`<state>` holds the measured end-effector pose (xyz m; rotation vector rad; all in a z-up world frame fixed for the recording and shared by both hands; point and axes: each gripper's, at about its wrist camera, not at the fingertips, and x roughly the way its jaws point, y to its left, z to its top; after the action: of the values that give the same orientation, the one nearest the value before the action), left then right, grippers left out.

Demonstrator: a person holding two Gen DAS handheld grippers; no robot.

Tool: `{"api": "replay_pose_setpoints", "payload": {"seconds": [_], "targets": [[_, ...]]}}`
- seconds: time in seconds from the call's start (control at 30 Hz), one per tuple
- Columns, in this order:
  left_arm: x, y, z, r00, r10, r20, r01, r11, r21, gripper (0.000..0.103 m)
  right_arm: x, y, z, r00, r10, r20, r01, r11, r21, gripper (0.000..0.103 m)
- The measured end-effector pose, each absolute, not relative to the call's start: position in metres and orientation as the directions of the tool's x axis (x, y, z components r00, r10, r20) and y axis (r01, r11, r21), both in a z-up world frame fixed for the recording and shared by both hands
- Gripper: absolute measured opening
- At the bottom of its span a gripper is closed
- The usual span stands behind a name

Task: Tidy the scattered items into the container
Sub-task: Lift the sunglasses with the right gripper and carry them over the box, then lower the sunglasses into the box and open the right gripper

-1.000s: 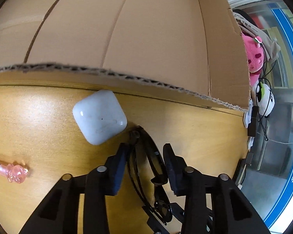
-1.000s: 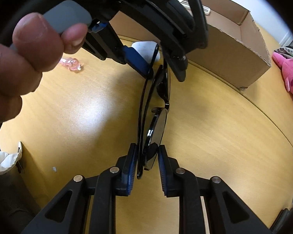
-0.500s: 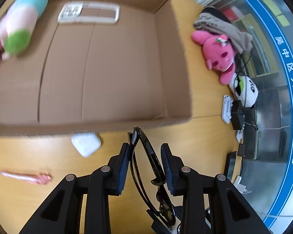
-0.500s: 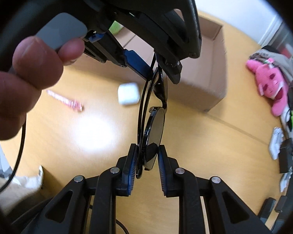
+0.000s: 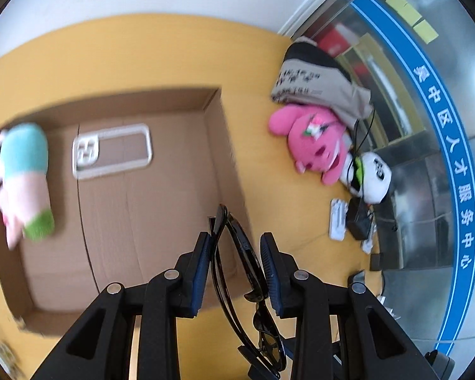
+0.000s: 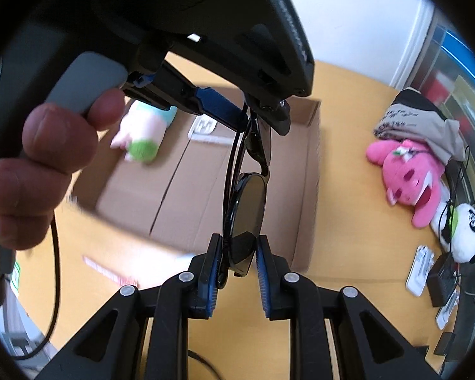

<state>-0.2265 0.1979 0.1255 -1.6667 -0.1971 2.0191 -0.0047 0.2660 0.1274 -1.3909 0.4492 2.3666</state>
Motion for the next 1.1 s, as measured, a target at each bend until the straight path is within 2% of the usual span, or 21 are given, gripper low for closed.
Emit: {"api": "replay_pose_setpoints", "payload": {"seconds": [0.2,0.37,0.63,0.9,1.1], "targets": [[-0.285,0.212,0.142,-0.125,0.477,-0.87,-0.325,-0.848,-0.419,0.034,-0.046,0.317,0.141,-0.446,0.144,-0.883,-0.49,-0.865,0.106,0.02],[-0.328,0.221,0.128,-0.108,0.456,-0.883,-0.35,-0.849,-0.395,0.034,-0.083,0.347,0.131,-0.435,0.113,-0.893,-0.504,-0.852,0.138,0.02],[-0.384,0.227,0.058,-0.03,0.441,-0.897,-0.348,-0.846,-0.404,0.034,-0.133,0.381,0.075,-0.367,0.056,-0.929,-0.548,-0.82,0.167,0.02],[-0.402,0.225,-0.015,0.032,0.425,-0.905,-0.344,-0.845,-0.409,0.034,-0.161,0.382,0.005,-0.286,0.024,-0.958,-0.566,-0.811,0.149,0.02],[-0.414,0.223,-0.05,0.055,0.439,-0.897,-0.32,-0.843,-0.432,0.033,-0.173,0.385,-0.027,-0.246,0.029,-0.969,-0.576,-0.808,0.123,0.02]]}}
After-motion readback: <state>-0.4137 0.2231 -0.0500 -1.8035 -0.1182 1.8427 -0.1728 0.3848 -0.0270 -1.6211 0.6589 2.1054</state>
